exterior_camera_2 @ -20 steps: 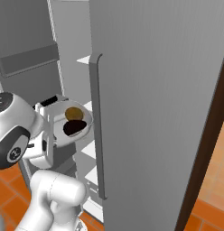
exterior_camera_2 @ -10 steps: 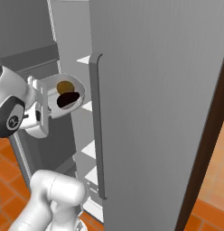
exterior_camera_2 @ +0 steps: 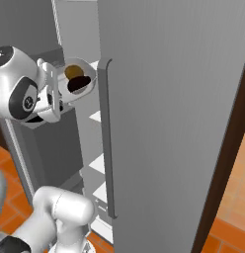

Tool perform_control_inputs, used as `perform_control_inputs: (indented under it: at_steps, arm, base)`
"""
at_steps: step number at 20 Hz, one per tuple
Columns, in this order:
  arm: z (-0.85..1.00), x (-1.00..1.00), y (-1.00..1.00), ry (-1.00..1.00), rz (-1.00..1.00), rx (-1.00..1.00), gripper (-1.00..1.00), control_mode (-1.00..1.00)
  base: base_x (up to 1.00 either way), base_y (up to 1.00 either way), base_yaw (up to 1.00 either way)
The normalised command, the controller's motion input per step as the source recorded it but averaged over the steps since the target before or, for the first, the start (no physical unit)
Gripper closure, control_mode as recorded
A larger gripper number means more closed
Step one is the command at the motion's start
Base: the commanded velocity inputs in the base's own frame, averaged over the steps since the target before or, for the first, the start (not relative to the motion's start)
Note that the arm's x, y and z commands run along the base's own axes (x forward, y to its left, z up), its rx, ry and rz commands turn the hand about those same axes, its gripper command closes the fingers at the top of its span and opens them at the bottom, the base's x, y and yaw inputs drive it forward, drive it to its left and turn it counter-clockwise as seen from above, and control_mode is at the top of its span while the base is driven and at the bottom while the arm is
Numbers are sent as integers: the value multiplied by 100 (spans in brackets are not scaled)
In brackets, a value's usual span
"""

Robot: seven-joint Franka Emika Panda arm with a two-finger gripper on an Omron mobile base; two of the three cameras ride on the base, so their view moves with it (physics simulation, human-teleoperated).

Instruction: Take the meat container that has the chicken drumstick and place it on the second highest rack of the freezer. Then take the vegetable container that has the avocados and place it on the highest rack of the freezer.

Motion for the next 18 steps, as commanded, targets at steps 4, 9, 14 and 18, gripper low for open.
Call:
perform_control_inputs:
  at_steps: [4, 9, 14, 18]
  arm:
    - [21, 69, -1, 0, -3, 0, 100, -100]
    - [13, 55, -13, 0, -14, 0, 100, -100]
    - [5, 59, -4, 0, -12, 0, 100, -100]
    - [0, 56, 0, 0, 0, 0, 100, -100]
  base:
    - [0, 0, 0]
    - [0, 0, 0]
    - [0, 0, 0]
    - [0, 0, 0]
